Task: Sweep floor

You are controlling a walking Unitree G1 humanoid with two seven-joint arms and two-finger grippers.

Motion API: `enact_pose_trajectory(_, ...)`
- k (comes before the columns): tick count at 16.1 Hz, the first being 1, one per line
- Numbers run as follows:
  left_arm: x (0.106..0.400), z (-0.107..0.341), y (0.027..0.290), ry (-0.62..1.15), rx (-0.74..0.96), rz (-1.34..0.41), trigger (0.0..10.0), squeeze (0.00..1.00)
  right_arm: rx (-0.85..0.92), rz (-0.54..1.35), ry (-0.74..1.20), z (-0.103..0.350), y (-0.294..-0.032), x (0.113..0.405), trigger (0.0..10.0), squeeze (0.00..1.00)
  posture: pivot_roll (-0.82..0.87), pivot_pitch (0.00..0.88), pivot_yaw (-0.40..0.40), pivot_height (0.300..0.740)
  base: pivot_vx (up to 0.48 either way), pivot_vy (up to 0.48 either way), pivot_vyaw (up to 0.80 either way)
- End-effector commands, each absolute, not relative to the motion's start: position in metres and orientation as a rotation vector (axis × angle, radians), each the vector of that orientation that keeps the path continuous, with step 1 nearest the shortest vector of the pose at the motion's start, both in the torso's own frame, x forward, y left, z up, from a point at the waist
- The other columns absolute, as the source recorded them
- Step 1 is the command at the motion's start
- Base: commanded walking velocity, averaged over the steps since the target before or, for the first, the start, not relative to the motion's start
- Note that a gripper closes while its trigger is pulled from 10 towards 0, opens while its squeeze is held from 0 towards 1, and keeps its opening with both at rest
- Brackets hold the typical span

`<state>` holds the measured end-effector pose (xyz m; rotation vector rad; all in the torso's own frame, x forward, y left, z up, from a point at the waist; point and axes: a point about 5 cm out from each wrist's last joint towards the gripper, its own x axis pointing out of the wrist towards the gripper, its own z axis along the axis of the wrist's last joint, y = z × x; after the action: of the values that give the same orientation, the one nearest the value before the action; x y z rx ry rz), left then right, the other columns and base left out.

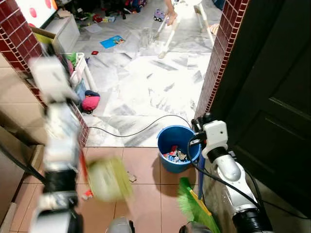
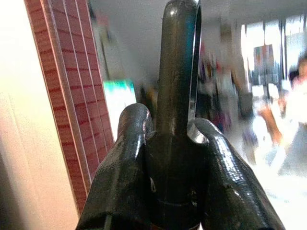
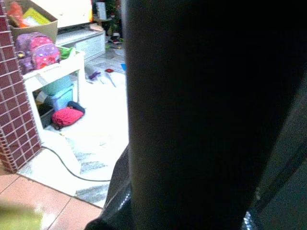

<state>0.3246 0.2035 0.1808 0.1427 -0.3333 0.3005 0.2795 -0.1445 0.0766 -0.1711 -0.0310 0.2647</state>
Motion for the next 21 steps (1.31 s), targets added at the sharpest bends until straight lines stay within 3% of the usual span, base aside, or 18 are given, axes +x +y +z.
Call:
enact_pose_trajectory(1,0.325,0.175,0.198,-0.313,0.111,0.301,10.0,0.0,-0.171,0.274,-0.052,0.08,-0.142,0.281,10.0,0.0,-0.06,0.0,0.052,0.74,0.0,0.0,0.0)
enact_pose_trajectory(7,0.317,0.124,0.171,-0.156,0.084,0.249,10.0,0.0,-0.213,0.259,-0.076,0.091,-0.145,0.288,10.0,0.0,-0.08,0.0,0.036,0.74,0.0,0.0,0.8)
enact_pose_trajectory(10,0.294,0.081,0.159,-0.006,0.065,0.163,10.0,0.0,-0.177,0.176,-0.083,0.085,-0.149,0.285,10.0,0.0,-0.07,0.0,0.067,0.74,0.0,0.0,0.0)
enact_pose_trajectory(14,0.282,0.06,0.156,0.048,0.021,0.16,10.0,0.0,-0.185,0.105,-0.128,0.097,-0.158,0.29,10.0,0.0,-0.03,0.0,0.033,0.74,0.0,0.0,0.0)
enact_pose_trajectory(17,0.275,0.053,0.16,0.07,-0.02,0.22,10.0,0.0,-0.173,0.14,-0.131,0.102,-0.155,0.303,10.0,0.0,-0.01,0.0,-0.006,0.74,0.0,0.412,0.0)
enact_pose_trajectory(21,0.27,0.047,0.146,0.109,-0.08,0.073,10.0,0.0,-0.183,0.142,-0.145,0.105,-0.153,0.304,10.0,0.0,-0.04,0.0,0.018,0.74,0.0,0.48,0.0)
